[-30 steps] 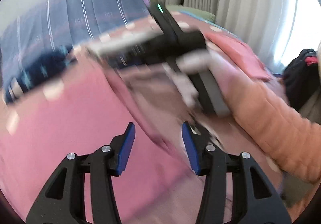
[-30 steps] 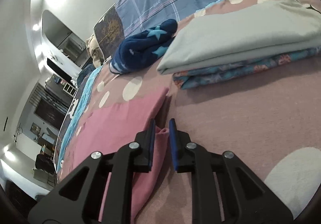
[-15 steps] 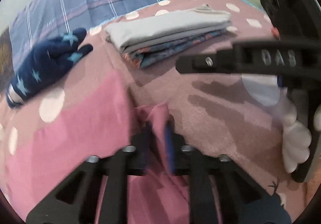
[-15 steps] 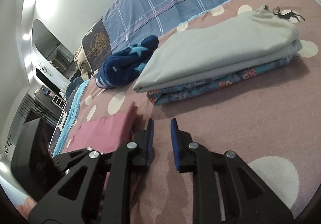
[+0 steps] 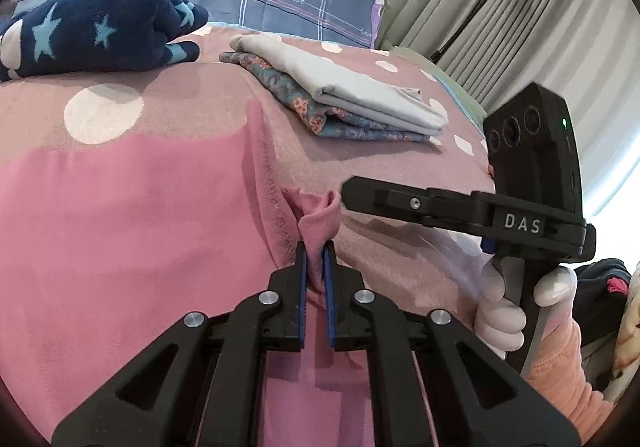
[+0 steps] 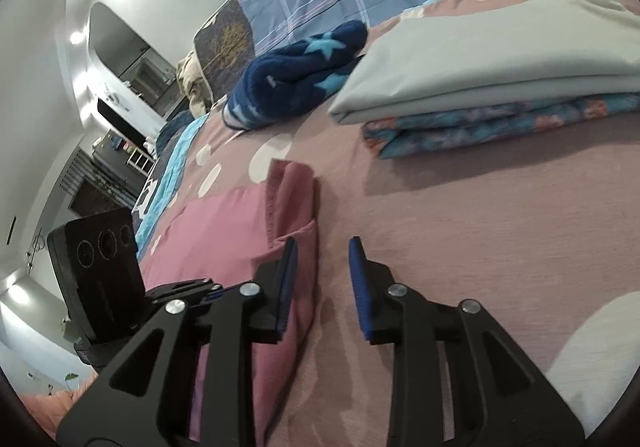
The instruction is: Fold small clothes
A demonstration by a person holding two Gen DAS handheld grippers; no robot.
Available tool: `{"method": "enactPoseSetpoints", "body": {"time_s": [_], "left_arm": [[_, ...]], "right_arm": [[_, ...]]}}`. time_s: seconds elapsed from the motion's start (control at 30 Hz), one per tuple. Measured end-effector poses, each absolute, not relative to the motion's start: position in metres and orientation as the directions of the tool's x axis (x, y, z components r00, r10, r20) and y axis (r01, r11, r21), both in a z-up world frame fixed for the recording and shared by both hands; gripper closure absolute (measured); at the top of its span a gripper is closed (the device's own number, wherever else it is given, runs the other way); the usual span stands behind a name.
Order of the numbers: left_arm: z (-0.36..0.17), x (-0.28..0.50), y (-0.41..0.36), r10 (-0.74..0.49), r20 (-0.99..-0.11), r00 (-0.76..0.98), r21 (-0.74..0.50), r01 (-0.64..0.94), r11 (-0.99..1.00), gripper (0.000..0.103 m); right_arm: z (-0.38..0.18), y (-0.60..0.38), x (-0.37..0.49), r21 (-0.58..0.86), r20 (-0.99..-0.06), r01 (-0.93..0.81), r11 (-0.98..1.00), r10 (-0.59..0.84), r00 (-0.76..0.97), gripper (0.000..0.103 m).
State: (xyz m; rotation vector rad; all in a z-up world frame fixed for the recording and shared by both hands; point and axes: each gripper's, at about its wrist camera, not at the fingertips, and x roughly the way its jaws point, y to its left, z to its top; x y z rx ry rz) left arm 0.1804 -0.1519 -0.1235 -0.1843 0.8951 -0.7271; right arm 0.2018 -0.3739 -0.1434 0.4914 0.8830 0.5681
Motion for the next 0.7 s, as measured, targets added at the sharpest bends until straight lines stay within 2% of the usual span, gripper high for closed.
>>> {"method": "enactPoseSetpoints", "body": {"time_s": [0.07,0.2,0.23,0.27,0.3,0.4,0.43,0.53,0.6,0.67,0.7], "left_arm": [[-0.123,0.178,-0.151,-0.648,-0.644,0.407,-0.434,0.503,0.747,0.096],[-0.121,0.175,-0.149,-0.643,-0.644,0.414,-0.419,0.512,0.750,0.095],[-0.120,0.173,-0.151,-0.641,-0.643,0.419,-0.409,0.520,0.750,0.094],[-0.116,0.169,-0.152,-0.643,-0.636,0.427,-0.395,0.536,0.746,0.092],[-0.112,0.165,-0.152,-0.651,-0.623,0.434,-0.389,0.549,0.739,0.090],[-0.093,0.151,-0.145,-0.709,-0.539,0.455,-0.400,0.602,0.691,0.074],[-0.090,0.150,-0.144,-0.704,-0.535,0.466,-0.389,0.605,0.695,0.066],[-0.095,0.153,-0.148,-0.655,-0.575,0.491,-0.346,0.579,0.738,0.065],[-0.104,0.158,-0.150,-0.630,-0.607,0.484,-0.345,0.553,0.758,0.065],[-0.102,0.157,-0.148,-0.654,-0.589,0.475,-0.362,0.569,0.739,0.065],[-0.100,0.155,-0.147,-0.667,-0.574,0.476,-0.368,0.578,0.728,0.065]], "right_arm": [[-0.143,-0.370,0.204,0.624,-0.565,-0.262,0.737,0.656,0.500,0.063],[-0.144,-0.361,0.211,0.637,-0.567,-0.264,0.725,0.672,0.476,0.063],[-0.145,-0.358,0.212,0.633,-0.575,-0.266,0.727,0.672,0.467,0.068],[-0.145,-0.356,0.211,0.622,-0.582,-0.273,0.734,0.666,0.467,0.098],[-0.142,-0.355,0.207,0.604,-0.584,-0.280,0.746,0.654,0.481,0.097],[-0.118,-0.367,0.193,0.556,-0.548,-0.284,0.781,0.602,0.581,0.098],[-0.114,-0.372,0.191,0.559,-0.535,-0.280,0.780,0.598,0.597,0.098],[-0.112,-0.379,0.189,0.530,-0.559,-0.230,0.816,0.540,0.630,0.099],[-0.125,-0.380,0.193,0.421,-0.656,-0.120,0.899,0.393,0.644,0.103],[-0.137,-0.388,0.197,0.361,-0.710,-0.031,0.932,0.296,0.639,0.103],[-0.142,-0.397,0.199,0.404,-0.708,-0.017,0.915,0.324,0.628,0.103]]}}
